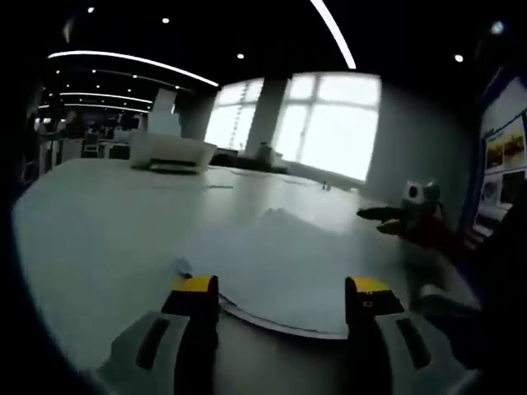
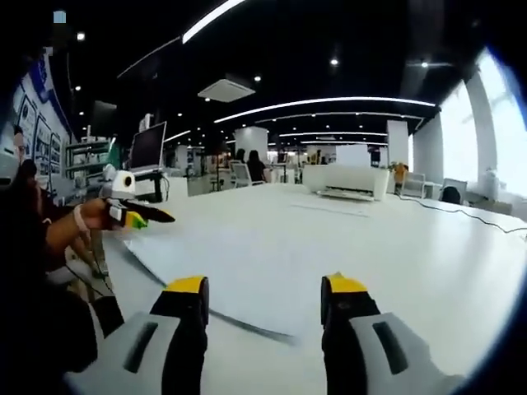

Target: Organize the stack of printing papers by aligning and flattening the scattered papers on the table

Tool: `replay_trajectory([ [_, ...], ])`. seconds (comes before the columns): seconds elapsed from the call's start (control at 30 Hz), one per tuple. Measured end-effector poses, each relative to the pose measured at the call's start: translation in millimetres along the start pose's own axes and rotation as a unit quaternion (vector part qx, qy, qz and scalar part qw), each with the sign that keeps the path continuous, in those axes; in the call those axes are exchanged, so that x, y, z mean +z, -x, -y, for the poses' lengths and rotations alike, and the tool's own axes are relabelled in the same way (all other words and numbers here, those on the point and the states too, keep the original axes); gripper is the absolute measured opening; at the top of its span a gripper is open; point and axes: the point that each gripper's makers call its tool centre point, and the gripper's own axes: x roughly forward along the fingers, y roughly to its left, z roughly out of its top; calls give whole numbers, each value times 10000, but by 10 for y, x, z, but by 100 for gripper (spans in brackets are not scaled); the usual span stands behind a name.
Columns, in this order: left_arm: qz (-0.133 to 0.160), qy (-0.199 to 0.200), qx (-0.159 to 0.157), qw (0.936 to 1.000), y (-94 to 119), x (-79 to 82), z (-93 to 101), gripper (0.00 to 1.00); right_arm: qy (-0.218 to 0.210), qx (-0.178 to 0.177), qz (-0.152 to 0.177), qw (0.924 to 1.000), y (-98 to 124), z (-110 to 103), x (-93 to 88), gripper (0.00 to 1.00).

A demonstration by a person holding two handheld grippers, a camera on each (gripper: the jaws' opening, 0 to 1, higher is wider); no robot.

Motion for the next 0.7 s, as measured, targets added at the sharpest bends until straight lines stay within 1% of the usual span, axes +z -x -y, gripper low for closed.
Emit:
replay_trajectory([
  [0.07,42,-63,61,10000,128,33,25,67,108,-104,85,9999,53,25,48,48],
  [0.1,58,-85,98,9999,196,44,35,67,68,-92,72,9999,82,20,57,45],
  [0.17,68,-118,162,9998,341,51,81,68,26,-78,122,9999,135,-14,78,43],
  [0.27,34,-151,228,9996,524,39,153,70,126,-117,143,9997,220,-67,87,43],
  [0.37,48,-225,375,9990,687,48,164,71,120,-177,247,9995,296,-56,109,44],
  [0.47,101,-221,495,9985,808,55,148,72,90,-232,274,9993,339,-68,104,48],
  [0.53,102,-225,569,9981,879,41,142,72,175,-269,228,9992,373,-92,86,50],
  [0.63,105,-222,627,9977,967,23,174,72,227,-294,211,9991,443,-135,71,51],
  [0.7,97,-228,644,9976,1013,13,221,72,186,-286,235,9991,494,-171,72,51],
])
